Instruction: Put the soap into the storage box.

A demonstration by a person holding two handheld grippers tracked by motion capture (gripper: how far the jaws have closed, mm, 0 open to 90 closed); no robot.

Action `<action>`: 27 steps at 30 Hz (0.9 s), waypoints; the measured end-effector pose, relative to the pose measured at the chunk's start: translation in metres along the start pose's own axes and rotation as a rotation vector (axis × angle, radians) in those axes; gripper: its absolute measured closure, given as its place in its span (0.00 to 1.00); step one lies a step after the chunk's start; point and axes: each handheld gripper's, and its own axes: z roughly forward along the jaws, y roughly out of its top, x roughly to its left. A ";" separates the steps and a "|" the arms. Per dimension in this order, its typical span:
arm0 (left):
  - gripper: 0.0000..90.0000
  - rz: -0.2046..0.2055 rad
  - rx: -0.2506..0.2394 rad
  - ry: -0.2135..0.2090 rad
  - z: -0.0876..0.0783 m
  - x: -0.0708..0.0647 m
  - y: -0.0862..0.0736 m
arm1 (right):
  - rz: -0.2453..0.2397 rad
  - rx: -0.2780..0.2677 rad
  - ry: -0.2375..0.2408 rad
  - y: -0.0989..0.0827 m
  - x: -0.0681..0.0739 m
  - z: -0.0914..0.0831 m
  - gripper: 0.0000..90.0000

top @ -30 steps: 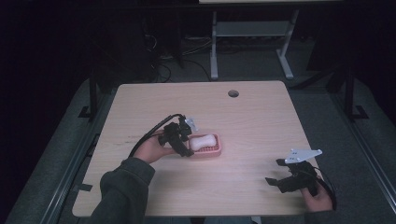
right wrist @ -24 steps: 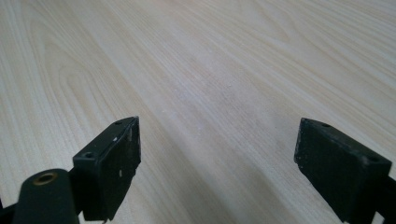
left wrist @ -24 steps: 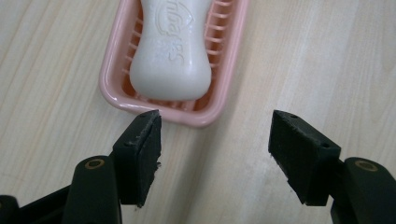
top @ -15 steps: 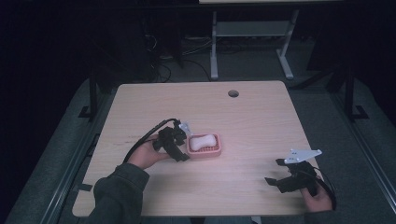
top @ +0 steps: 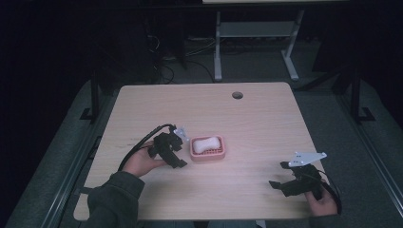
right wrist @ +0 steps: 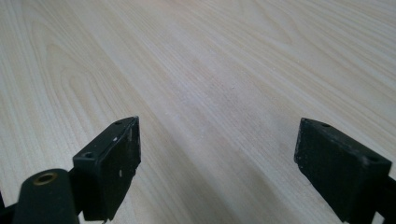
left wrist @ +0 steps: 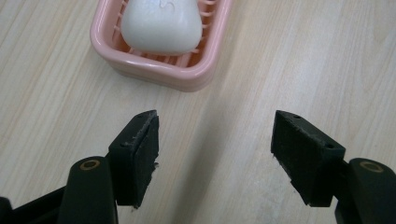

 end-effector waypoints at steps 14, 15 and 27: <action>0.35 -0.027 -0.025 0.015 -0.008 -0.003 -0.022 | 0.000 0.003 -0.007 0.001 0.001 0.003 0.16; 0.35 -0.028 -0.027 0.015 -0.009 -0.004 -0.023 | -0.002 0.003 -0.008 0.001 0.001 0.003 0.16; 0.34 -0.033 -0.039 0.019 -0.014 -0.011 -0.038 | 0.002 0.006 -0.014 0.003 0.002 0.006 0.16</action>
